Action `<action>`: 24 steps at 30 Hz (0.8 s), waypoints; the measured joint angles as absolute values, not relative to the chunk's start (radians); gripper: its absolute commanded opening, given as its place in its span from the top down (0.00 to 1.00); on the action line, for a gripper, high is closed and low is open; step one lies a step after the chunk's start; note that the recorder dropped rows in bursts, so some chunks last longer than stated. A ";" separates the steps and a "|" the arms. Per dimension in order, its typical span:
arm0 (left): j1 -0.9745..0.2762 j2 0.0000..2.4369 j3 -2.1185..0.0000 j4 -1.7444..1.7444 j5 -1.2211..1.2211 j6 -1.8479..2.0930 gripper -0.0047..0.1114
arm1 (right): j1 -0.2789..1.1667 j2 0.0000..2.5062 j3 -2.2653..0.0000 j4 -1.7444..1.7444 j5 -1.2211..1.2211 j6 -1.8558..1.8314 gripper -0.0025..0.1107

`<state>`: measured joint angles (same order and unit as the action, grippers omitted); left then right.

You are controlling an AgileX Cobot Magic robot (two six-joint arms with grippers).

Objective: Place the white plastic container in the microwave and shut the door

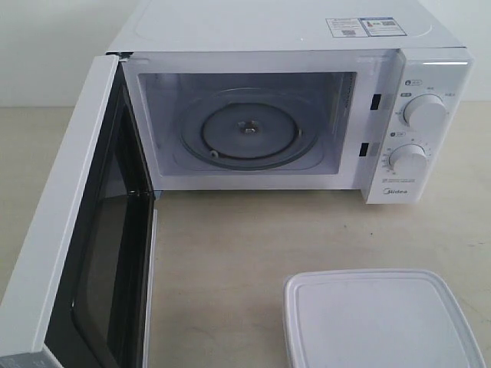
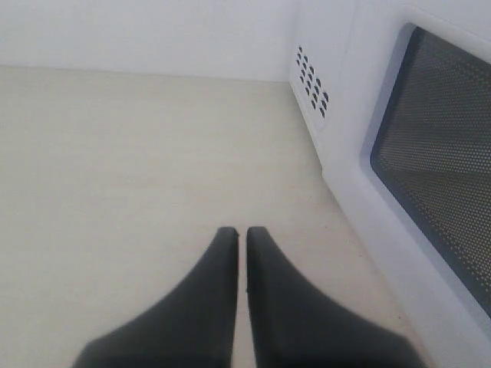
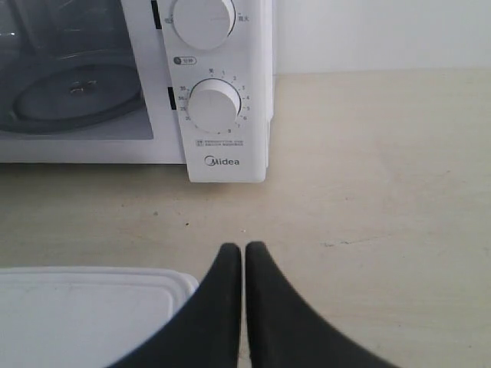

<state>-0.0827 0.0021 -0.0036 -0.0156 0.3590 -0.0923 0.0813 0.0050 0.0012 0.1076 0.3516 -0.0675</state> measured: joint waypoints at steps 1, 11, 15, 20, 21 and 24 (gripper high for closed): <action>-0.083 0.002 -0.004 -0.016 0.359 -0.092 0.92 | 0.081 0.005 0.001 0.108 0.352 -0.068 0.98; -0.083 0.002 -0.004 -0.016 0.359 -0.092 0.92 | 0.081 0.005 0.001 0.108 0.352 -0.068 0.98; -0.083 0.002 -0.004 -0.016 0.359 -0.092 0.92 | 0.081 0.005 0.001 0.108 0.352 -0.068 0.98; -0.083 0.002 -0.004 -0.016 0.359 -0.092 0.92 | 0.081 0.005 0.001 0.108 0.352 -0.068 0.98; -0.083 0.002 -0.004 -0.016 0.359 -0.092 0.92 | 0.081 0.005 0.001 0.108 0.352 -0.068 0.98; -0.083 0.002 -0.004 -0.016 0.359 -0.092 0.92 | 0.081 0.005 0.001 0.108 0.352 -0.068 0.98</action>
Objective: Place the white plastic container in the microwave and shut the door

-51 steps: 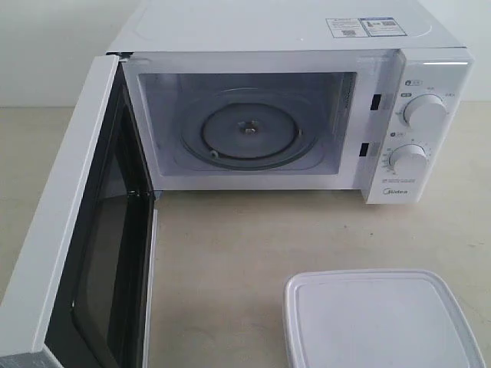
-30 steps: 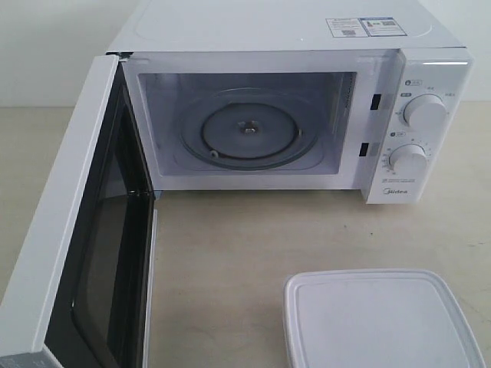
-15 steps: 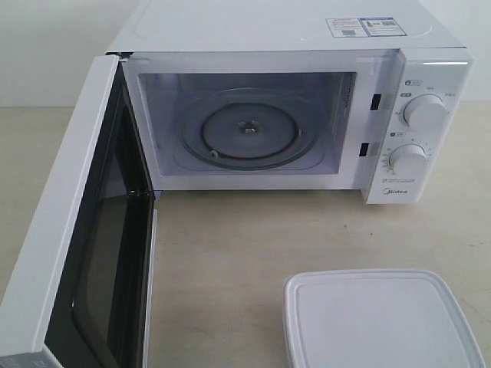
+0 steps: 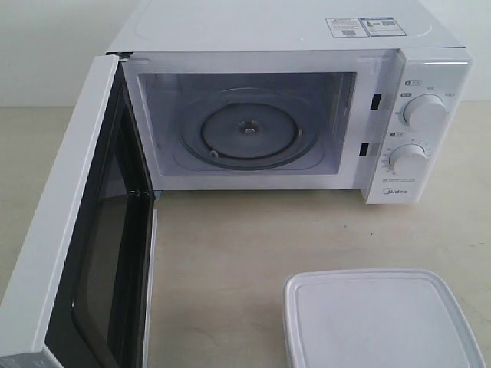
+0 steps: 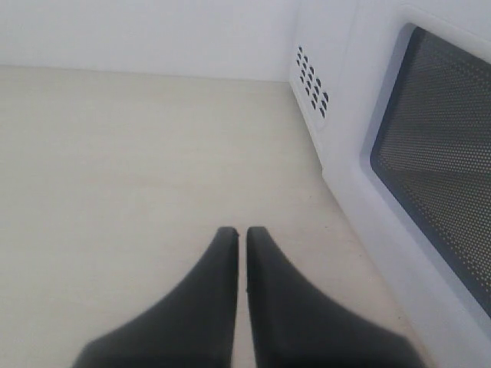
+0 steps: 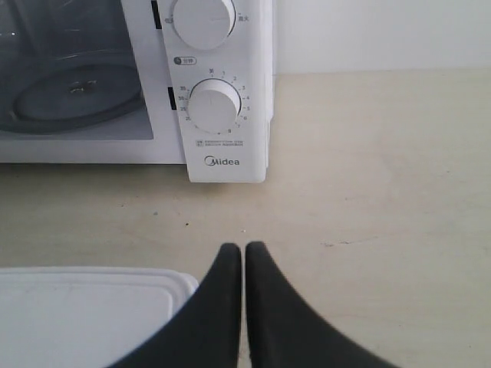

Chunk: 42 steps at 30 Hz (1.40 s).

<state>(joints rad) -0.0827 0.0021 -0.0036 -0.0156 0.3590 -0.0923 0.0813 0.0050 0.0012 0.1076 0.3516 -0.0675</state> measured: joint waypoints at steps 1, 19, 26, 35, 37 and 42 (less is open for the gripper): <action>-0.083 0.002 -0.004 -0.016 0.359 -0.092 0.92 | 0.081 0.005 0.001 0.108 0.352 -0.068 0.98; -0.083 0.002 -0.004 -0.016 0.359 -0.092 0.92 | 0.081 0.005 0.001 0.057 0.329 -0.176 0.98; -0.083 0.002 -0.004 -0.016 0.359 -0.092 0.92 | 0.081 0.005 0.001 0.017 0.188 -0.236 0.98; -0.083 0.002 -0.004 -0.016 0.359 -0.092 0.92 | 0.081 0.003 0.001 0.180 -0.527 0.068 0.98; -0.083 0.002 -0.004 -0.016 0.359 -0.092 0.92 | 0.081 0.003 -0.004 0.201 -0.652 0.123 0.98; -0.083 0.002 -0.004 -0.016 0.359 -0.092 0.92 | 0.081 0.029 -0.219 0.148 -0.408 0.187 0.98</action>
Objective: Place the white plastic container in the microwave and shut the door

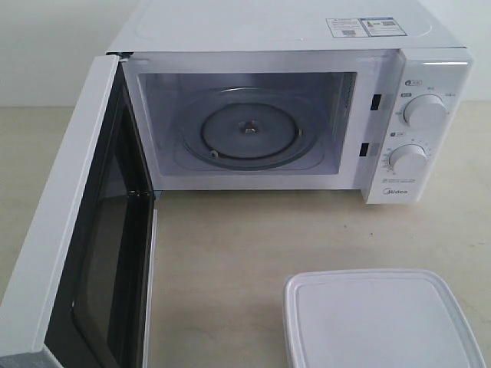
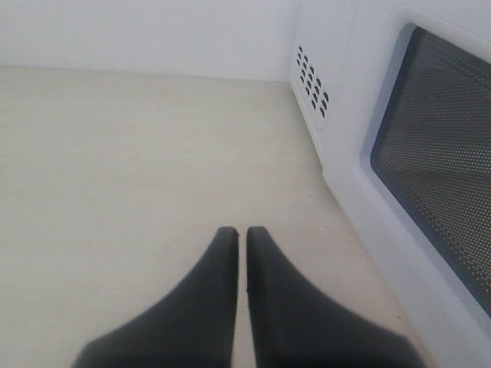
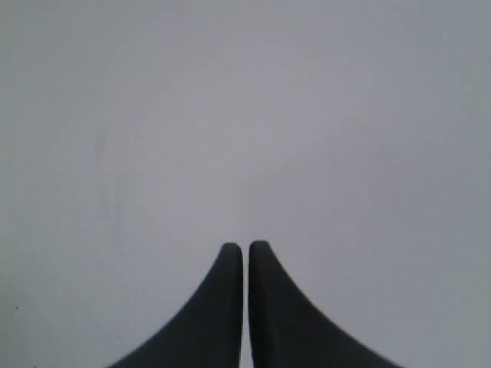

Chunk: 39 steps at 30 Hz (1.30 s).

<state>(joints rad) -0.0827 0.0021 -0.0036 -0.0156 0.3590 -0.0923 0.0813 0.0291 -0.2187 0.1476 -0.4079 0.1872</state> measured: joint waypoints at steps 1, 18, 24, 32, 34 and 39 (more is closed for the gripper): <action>-0.083 0.002 -0.004 -0.016 0.359 -0.092 0.92 | 0.081 0.050 -0.268 0.127 -0.364 0.187 0.98; -0.083 0.002 -0.004 -0.016 0.359 -0.092 0.92 | 0.081 0.544 -0.913 0.117 0.246 0.223 0.98; -0.083 0.002 -0.004 -0.016 0.359 -0.092 0.92 | 0.096 0.555 -0.774 0.373 0.361 0.225 0.98; -0.083 0.002 -0.004 -0.016 0.359 -0.092 0.92 | 0.313 0.467 -0.444 0.493 0.358 0.224 0.98; -0.083 0.002 -0.004 -0.016 0.359 -0.092 0.92 | 0.374 0.459 -0.426 0.493 0.426 0.241 0.98; -0.083 0.002 -0.004 -0.016 0.359 -0.092 0.92 | 0.460 0.474 -0.404 0.462 0.710 0.263 0.98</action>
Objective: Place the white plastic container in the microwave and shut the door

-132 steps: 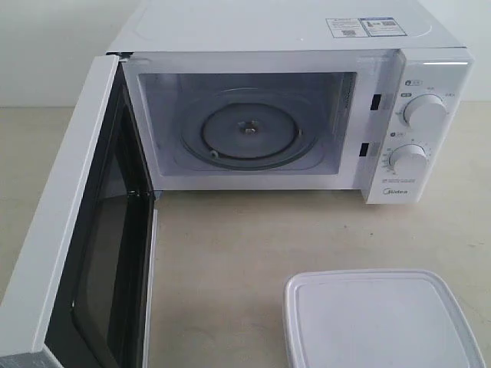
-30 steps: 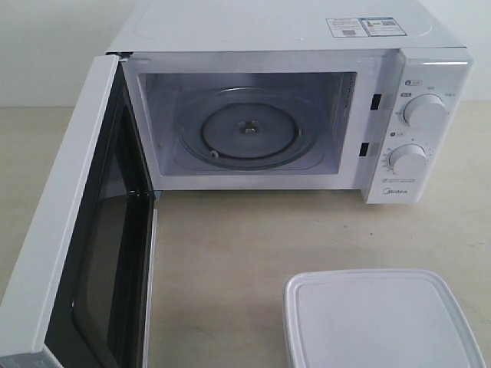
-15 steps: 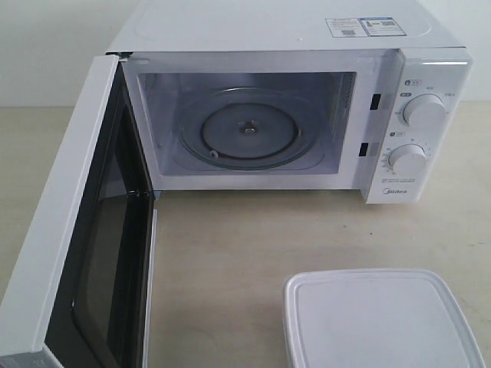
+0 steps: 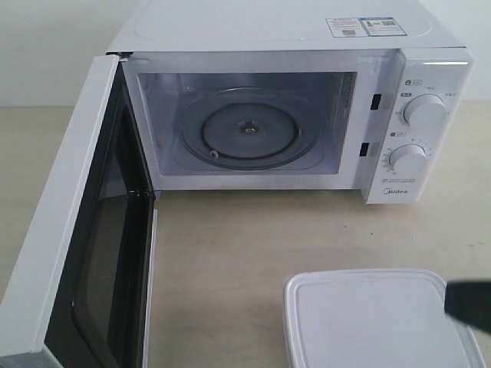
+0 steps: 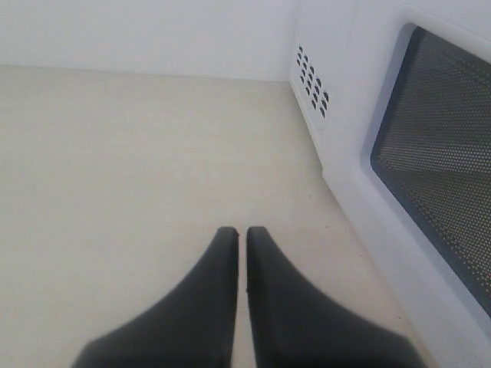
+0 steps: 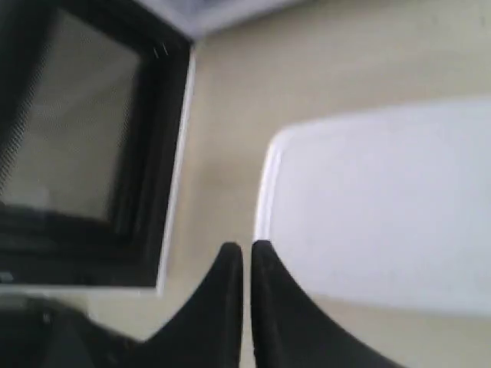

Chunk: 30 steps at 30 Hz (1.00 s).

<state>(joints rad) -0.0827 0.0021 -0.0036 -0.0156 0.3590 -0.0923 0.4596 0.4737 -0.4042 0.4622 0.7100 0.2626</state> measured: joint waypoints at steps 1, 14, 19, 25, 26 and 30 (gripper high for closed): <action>-0.083 0.002 -0.004 -0.016 0.359 -0.092 0.92 | 0.464 0.483 -0.402 0.458 0.768 0.264 0.98; -0.083 0.002 -0.004 -0.016 0.359 -0.092 0.92 | 0.468 0.842 -0.398 0.420 0.971 0.173 0.98; -0.083 0.002 -0.004 -0.016 0.359 -0.092 0.92 | 0.468 1.042 -0.398 0.383 0.919 0.174 0.98; -0.083 0.002 -0.004 -0.016 0.359 -0.092 0.92 | 0.469 1.237 -0.398 0.262 0.745 0.287 0.98; -0.083 0.002 -0.004 -0.016 0.359 -0.092 0.92 | 0.469 1.257 -0.403 0.185 0.683 0.357 0.98; -0.083 0.002 -0.004 -0.016 0.359 -0.092 0.92 | 0.469 1.265 -0.462 -0.013 0.409 0.543 0.98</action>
<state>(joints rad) -0.0827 0.0021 -0.0036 -0.0156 0.3590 -0.0923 0.4694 1.2654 -0.4618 -0.0128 0.4092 0.5428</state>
